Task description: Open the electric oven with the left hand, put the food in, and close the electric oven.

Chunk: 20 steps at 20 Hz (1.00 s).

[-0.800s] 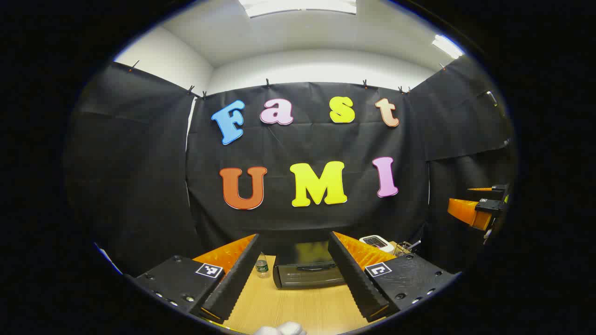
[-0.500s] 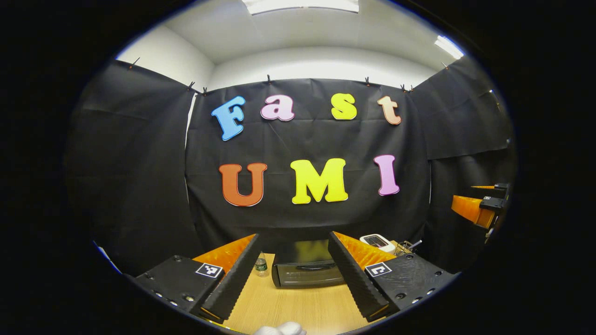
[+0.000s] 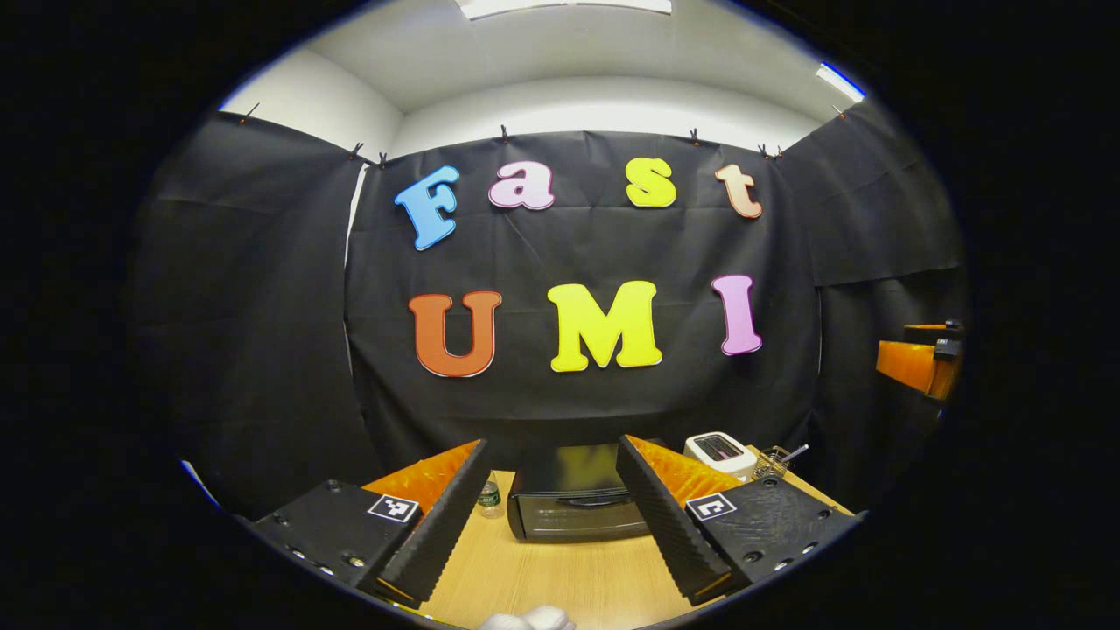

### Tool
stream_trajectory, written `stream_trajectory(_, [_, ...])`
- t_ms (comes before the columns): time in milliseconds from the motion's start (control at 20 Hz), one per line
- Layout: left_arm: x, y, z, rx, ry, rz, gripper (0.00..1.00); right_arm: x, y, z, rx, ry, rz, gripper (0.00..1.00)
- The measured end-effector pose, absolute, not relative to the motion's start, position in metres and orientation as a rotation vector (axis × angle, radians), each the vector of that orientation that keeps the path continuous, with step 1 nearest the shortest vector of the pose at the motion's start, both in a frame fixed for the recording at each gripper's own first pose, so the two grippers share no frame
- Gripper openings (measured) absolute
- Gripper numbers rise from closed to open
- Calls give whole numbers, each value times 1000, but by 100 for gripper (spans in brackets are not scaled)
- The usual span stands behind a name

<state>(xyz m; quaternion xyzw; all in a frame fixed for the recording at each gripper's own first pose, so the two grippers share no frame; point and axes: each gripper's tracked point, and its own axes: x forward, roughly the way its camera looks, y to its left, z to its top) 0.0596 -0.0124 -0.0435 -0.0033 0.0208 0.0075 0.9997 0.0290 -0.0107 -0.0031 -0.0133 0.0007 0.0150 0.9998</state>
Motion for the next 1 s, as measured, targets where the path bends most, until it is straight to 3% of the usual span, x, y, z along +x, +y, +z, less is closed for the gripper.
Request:
stream_trajectory(250, [114,-40,-97,-1,98,-18,95,31,-34,-4,-55,10,9,100])
stream_trajectory(300, [125,-45,-107,11,106,-19,95,32,-41,-6,-65,16,-5,91])
stream_trajectory(350, [138,-53,-115,12,98,-34,95,32,-47,-8,-73,23,-17,91])
stream_trajectory(400, [149,-61,-129,1,121,-39,95,32,-53,-9,-82,26,-28,100])
stream_trajectory(450, [160,-66,-142,-4,141,-43,95,33,-59,-10,-93,38,-42,92])
stream_trajectory(500, [172,-70,-157,-13,161,-40,95,33,-66,-13,-95,41,-51,91])
stream_trajectory(650, [208,-79,-196,-39,232,-34,95,36,-79,-24,-103,75,-82,91])
stream_trajectory(700, [219,-79,-214,-43,269,-30,95,36,-83,-26,-106,84,-94,100])
stream_trajectory(950, [261,-86,-276,-28,361,-28,96,37,-94,-39,-129,127,-128,95])
stream_trajectory(1000, [265,-85,-286,-13,384,-23,88,37,-96,-40,-132,132,-133,100])
